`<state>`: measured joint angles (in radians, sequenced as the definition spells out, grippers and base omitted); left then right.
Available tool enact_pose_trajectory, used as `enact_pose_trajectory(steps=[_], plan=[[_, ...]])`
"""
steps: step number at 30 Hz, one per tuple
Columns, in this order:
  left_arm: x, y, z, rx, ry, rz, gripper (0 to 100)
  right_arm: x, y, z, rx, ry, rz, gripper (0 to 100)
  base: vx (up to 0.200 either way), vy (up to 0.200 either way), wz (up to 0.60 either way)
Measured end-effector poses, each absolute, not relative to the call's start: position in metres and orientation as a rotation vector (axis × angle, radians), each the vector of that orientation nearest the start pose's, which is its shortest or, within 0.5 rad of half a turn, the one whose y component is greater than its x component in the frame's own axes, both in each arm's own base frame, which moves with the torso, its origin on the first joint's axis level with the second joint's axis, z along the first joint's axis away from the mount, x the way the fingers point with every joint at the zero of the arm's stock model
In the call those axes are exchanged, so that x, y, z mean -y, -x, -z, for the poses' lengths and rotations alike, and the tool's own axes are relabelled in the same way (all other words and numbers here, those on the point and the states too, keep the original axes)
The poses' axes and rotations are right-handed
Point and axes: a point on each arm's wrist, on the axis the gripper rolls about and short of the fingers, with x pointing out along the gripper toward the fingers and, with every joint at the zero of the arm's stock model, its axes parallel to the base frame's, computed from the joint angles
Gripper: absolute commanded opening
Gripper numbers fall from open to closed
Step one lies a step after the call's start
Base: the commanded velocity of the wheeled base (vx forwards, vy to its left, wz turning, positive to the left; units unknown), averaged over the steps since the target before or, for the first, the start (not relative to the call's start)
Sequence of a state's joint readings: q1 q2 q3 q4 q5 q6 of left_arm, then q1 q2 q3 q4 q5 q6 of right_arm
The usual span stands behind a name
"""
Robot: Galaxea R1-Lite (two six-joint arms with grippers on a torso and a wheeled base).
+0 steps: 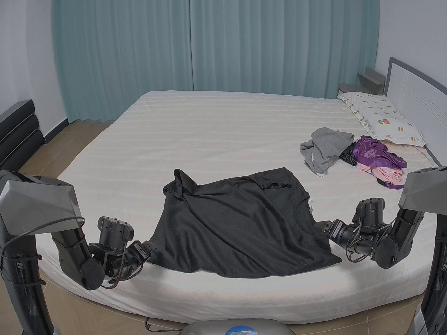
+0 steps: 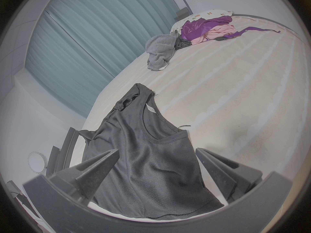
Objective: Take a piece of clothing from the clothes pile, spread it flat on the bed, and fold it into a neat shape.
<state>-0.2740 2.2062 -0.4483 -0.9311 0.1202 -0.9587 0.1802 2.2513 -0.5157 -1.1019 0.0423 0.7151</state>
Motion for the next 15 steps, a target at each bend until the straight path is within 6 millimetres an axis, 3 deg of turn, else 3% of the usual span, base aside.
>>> enact_pose_trajectory(steps=[11, 12, 15], plan=[[0.085, -0.299, 0.031, -0.779, 0.680, -0.238, 100, -0.058, -0.310, 0.015, -0.692, -0.638, 0.024, 100, 0.000, 0.000, 0.00], [0.085, -0.300, 0.032, -0.777, 0.680, -0.238, 0, -0.058, -0.310, 0.015, -0.693, -0.637, 0.024, 100, 0.000, 0.000, 0.00], [0.086, -0.302, 0.033, -0.777, 0.681, -0.240, 0, -0.059, -0.308, 0.016, -0.695, -0.631, 0.020, 100, 0.000, 0.000, 0.00]])
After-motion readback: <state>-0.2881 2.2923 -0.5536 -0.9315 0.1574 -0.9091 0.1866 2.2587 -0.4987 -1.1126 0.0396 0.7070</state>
